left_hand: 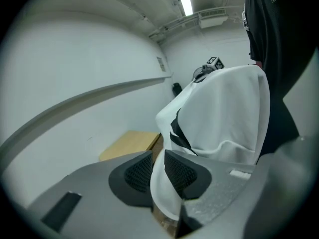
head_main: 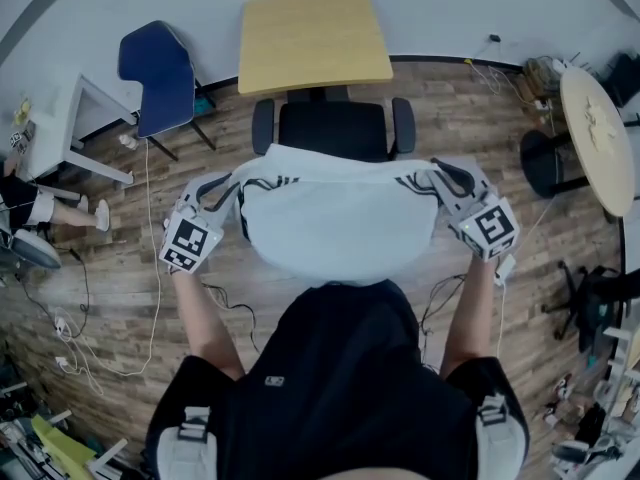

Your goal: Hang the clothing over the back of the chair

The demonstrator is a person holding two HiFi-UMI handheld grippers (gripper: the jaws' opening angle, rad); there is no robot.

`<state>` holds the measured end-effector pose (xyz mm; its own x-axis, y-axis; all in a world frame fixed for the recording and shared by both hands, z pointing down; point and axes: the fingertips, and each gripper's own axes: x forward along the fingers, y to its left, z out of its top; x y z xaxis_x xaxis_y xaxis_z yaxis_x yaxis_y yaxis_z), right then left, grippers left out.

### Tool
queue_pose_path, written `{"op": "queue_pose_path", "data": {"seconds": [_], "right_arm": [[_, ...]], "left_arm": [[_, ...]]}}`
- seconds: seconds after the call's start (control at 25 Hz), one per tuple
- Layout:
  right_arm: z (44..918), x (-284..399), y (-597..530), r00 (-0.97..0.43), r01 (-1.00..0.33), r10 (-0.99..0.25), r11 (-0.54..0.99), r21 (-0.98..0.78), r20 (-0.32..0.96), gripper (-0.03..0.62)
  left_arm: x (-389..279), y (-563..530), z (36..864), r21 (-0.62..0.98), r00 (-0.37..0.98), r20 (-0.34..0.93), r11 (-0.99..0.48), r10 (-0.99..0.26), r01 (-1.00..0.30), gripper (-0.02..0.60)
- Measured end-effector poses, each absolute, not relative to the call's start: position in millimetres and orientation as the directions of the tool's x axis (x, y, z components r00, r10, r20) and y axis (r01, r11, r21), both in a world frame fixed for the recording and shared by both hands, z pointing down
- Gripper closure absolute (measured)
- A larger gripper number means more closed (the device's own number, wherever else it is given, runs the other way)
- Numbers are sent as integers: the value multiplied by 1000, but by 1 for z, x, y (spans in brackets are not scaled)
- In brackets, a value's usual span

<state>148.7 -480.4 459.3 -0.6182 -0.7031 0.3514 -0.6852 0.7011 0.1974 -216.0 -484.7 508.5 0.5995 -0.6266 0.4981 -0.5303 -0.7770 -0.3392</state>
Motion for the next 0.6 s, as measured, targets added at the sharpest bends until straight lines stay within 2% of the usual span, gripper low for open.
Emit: {"op": "queue_pose_path", "data": {"seconds": [0.16, 0.6], "right_arm": [[466, 159, -474, -615, -688, -706, 698, 199, 350, 557], [487, 174, -432, -577, -723, -737, 662, 200, 353, 562]], "left_arm": [[-214, -478, 497, -298, 624, 432, -756, -651, -583, 509], [-216, -447, 493, -294, 635, 395, -746, -664, -597, 517]]}}
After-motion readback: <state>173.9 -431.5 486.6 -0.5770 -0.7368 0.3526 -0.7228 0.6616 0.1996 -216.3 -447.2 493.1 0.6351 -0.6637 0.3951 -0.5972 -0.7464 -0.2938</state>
